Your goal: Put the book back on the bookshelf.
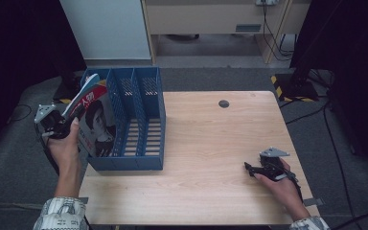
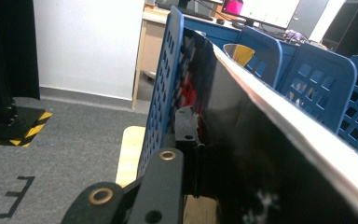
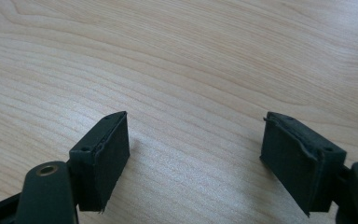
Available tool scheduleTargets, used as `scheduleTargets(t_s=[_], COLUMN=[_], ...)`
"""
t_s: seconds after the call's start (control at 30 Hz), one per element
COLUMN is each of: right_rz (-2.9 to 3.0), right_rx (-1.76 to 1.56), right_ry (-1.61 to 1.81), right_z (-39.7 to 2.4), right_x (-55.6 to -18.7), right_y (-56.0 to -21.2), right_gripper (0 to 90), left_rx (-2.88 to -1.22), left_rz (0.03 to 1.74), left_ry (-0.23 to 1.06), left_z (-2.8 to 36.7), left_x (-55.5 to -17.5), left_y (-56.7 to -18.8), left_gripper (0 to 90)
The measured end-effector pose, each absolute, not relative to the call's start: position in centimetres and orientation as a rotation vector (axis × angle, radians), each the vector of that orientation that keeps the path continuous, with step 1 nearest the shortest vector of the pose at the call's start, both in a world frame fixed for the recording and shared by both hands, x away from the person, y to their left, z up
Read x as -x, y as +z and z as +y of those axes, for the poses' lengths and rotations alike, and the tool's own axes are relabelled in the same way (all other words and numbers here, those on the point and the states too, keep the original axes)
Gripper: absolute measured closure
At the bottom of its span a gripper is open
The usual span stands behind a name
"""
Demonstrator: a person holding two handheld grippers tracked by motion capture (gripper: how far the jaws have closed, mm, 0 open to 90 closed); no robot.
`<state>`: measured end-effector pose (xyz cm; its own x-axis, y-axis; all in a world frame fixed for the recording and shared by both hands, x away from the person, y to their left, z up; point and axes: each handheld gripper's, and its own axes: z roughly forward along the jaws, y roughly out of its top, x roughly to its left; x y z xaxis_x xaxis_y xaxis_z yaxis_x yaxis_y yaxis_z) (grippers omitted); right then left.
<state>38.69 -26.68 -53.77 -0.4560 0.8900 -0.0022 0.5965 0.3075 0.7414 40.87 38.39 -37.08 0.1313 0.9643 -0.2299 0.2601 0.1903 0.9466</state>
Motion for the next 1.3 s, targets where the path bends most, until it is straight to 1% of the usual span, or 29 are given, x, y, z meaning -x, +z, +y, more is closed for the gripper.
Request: scheduleTargets(t_s=[0.27,0.3,0.57,0.8,0.83,0.97,1.3], right_rz=[2.167,2.167,2.166,2.166,2.167,2.167,2.167], right_rx=[-1.322,-1.323,-1.323,-1.323,-1.323,-1.323,-1.323], right_ry=[0.959,0.960,0.959,0.959,0.959,0.959,0.959], right_z=[-26.7,-26.7,-26.7,-26.7,-26.7,-26.7,-26.7], right_x=[-38.7,-38.7,-38.7,-38.7,-38.7,-38.7,-38.7], right_y=[-53.8,-53.8,-53.8,-53.8,-53.8,-53.8,-53.8], right_gripper=[23.5,23.5,23.5,23.5,23.5,23.5,23.5], left_rx=[-1.343,-1.371,-1.438,-1.494,-1.517,-1.556,-1.618], left_rz=[1.391,1.392,1.394,1.398,1.401,1.401,1.434], left_ry=[0.801,0.812,0.850,0.861,0.863,0.873,0.840], left_z=[38.7,38.8,38.9,38.7,38.6,38.4,38.1], left_x=[-41.1,-41.1,-41.3,-42.2,-42.5,-43.0,-44.8], left_y=[-36.4,-36.0,-34.3,-32.5,-32.3,-31.8,-31.6], left_gripper=[82.2,81.1,76.0,64.7,64.7,60.1,59.4])
